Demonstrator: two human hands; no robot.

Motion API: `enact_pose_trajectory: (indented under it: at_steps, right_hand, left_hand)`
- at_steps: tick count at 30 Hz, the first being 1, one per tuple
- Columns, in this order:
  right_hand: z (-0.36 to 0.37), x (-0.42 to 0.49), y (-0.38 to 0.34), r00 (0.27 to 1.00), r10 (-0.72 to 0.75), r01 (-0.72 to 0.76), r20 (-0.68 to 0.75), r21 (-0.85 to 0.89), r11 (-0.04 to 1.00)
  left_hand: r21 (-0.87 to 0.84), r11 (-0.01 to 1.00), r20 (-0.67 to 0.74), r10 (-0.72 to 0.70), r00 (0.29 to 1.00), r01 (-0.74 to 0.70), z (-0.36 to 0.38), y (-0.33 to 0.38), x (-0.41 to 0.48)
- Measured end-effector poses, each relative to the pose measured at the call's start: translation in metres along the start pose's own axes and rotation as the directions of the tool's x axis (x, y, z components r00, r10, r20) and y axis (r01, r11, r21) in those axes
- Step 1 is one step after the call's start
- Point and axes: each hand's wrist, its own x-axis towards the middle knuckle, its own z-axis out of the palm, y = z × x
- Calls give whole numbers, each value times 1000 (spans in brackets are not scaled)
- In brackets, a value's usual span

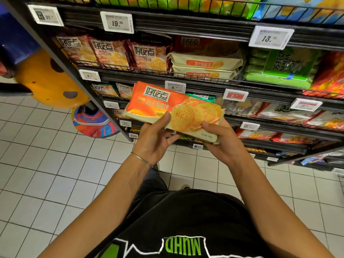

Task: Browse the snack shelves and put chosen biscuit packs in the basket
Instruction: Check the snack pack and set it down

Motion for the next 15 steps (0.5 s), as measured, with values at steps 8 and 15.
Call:
enact_pose_trajectory:
  at_steps: [8, 15]
  right_hand:
    - [3, -1, -3, 998, 33, -35, -59, -26, 999]
    - [-4, -2, -6, 1000, -2, 2, -18, -34, 999]
  left_hand:
    - [32, 994, -36, 109, 993, -108, -7, 0, 7]
    - [-106, 992, 81, 79, 994, -70, -1, 3, 6]
